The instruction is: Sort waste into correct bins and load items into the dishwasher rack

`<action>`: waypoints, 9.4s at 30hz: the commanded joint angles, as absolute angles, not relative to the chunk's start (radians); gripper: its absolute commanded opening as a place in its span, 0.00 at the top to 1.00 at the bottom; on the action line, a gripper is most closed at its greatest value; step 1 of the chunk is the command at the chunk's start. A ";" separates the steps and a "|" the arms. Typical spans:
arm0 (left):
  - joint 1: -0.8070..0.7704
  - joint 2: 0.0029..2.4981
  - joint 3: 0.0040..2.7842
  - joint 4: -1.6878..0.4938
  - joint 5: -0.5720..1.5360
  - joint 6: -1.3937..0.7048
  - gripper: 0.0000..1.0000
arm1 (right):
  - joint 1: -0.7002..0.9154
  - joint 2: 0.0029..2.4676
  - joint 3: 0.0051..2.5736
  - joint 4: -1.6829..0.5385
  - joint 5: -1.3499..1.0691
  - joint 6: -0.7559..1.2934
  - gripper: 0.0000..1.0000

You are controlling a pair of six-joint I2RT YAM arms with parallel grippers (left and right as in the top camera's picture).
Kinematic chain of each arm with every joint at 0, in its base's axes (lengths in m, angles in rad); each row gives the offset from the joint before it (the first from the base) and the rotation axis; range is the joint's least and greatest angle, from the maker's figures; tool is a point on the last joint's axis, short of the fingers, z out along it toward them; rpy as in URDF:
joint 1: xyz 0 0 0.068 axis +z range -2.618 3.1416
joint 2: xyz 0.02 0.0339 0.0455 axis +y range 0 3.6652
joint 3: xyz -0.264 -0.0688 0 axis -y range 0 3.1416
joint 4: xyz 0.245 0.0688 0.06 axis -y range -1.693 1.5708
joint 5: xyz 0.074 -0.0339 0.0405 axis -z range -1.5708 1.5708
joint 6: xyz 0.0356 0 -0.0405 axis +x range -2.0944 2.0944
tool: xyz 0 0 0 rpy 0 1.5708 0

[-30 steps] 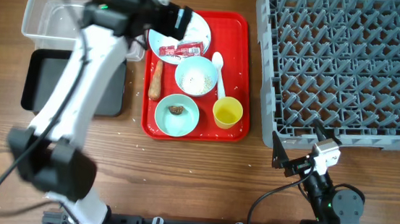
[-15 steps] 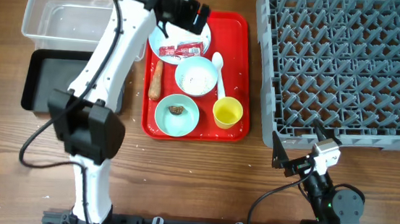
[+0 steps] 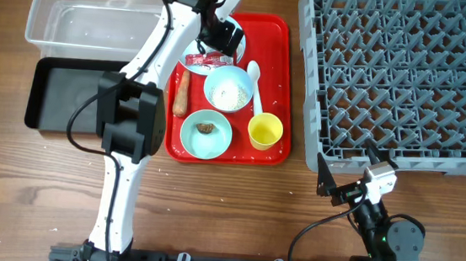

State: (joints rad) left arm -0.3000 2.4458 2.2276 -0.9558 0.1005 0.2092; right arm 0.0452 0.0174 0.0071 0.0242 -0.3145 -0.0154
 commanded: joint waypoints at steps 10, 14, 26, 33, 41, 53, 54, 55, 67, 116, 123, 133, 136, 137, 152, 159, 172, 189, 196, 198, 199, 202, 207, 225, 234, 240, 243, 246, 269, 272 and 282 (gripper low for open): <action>-0.299 2.582 2.237 -0.921 0.093 0.232 0.26 | 0.052 0.009 0.005 0.030 -0.335 0.000 0.00; -0.300 2.595 2.237 -0.913 0.095 0.232 0.96 | 0.052 0.009 0.005 0.030 -0.335 0.000 0.00; -0.284 2.385 2.238 -0.885 0.095 -0.008 0.96 | 0.052 0.009 0.005 0.030 -0.335 0.000 0.00; -0.248 2.210 2.238 -0.891 0.096 -0.099 0.96 | 0.052 0.009 0.005 0.030 -0.335 0.000 0.00; -0.111 2.149 2.238 -0.952 0.076 -0.287 0.96 | 0.052 0.009 0.005 0.030 -0.335 0.000 0.00; 0.145 2.291 2.236 -0.942 -0.002 -0.480 0.96 | 0.052 0.009 0.005 0.030 -0.335 0.000 0.00; 0.148 2.299 2.236 -0.937 -0.002 -0.480 0.96 | 0.052 0.009 0.005 0.030 -0.335 0.000 0.00; 0.149 2.308 2.236 -0.929 -0.002 -0.481 0.96 | 0.052 0.009 0.005 0.030 -0.335 0.000 0.00; 0.148 2.341 2.237 -0.900 -0.033 -0.447 0.12 | 0.052 0.009 0.005 0.030 -0.335 0.001 0.00; -0.292 2.502 2.237 -0.850 0.019 -0.060 0.96 | 0.052 0.009 0.005 0.030 -0.335 0.000 0.00; -0.248 2.177 2.237 -0.931 0.007 -0.167 0.96 | 0.052 0.009 0.005 0.030 -0.335 0.000 0.00; 0.020 2.238 2.236 -1.115 -0.128 -0.375 0.96 | 0.052 0.009 0.005 0.030 -0.335 0.001 0.00; 0.047 2.289 2.236 -1.152 -0.128 -0.374 0.87 | 0.052 0.009 0.005 0.030 -0.335 0.000 0.00; 0.050 2.299 2.236 -1.166 -0.128 -0.372 0.45 | 0.052 0.009 0.005 0.030 -0.335 0.000 0.00; 0.004 2.062 2.237 -1.366 0.048 -0.239 0.00 | 0.052 0.009 0.005 0.030 -0.335 0.000 0.00; -0.101 2.028 2.237 -1.673 0.004 -0.239 0.00 | 0.052 0.009 0.005 0.030 -0.335 0.000 0.00; -0.445 1.888 1.755 -1.493 0.128 -0.128 0.11 | 0.052 0.009 0.005 0.030 -0.335 0.000 0.00; -0.554 1.893 1.267 -0.941 0.174 -0.003 0.43 | 0.052 0.009 0.005 0.030 -0.335 0.000 0.00; -0.570 1.895 1.217 -0.879 0.175 -0.015 0.80 | 0.052 0.009 0.005 0.030 -0.335 0.000 0.00; -0.570 1.895 1.216 -0.887 0.175 -0.015 0.96 | 0.052 0.009 0.005 0.030 -0.335 0.000 0.00; -0.570 1.894 1.216 -0.890 0.175 -0.016 0.96 | 0.052 0.009 0.005 0.030 -0.335 0.000 0.00; -0.568 1.889 1.224 -0.916 0.175 -0.060 0.96 | 0.052 0.009 0.005 0.030 -0.335 0.000 0.00; -0.518 1.815 1.345 -1.035 0.181 -0.143 0.96 | 0.052 0.009 0.005 0.030 -0.335 0.001 0.00; 0.179 1.650 1.393 -1.052 0.723 -0.072 0.96 | 0.052 0.009 0.005 0.030 -0.335 0.001 0.00; 0.613 1.756 1.290 -1.021 1.248 0.171 0.96 | 0.052 0.009 0.005 0.030 -0.335 0.001 0.00; 0.771 1.893 1.265 -0.999 1.513 0.232 0.96 | 0.052 0.009 0.005 0.030 -0.335 0.000 0.00; 0.784 1.908 1.265 -0.944 1.577 0.228 0.96 | 0.052 0.009 0.005 0.030 -0.335 0.000 0.00; 0.784 1.908 1.265 -0.912 1.577 0.200 0.96 | 0.052 0.009 0.005 0.030 -0.335 0.000 0.00; -0.278 1.501 1.306 -1.010 0.187 -0.107 0.96 | 0.052 0.009 0.005 0.030 -0.335 0.000 0.00; -0.392 1.590 1.306 -1.034 0.158 -0.167 0.96 | 0.052 0.009 0.005 0.030 -0.335 0.000 0.00; -0.563 1.888 1.306 -0.999 0.069 -0.192 0.96 | 0.052 0.009 0.005 0.030 -0.335 0.000 0.00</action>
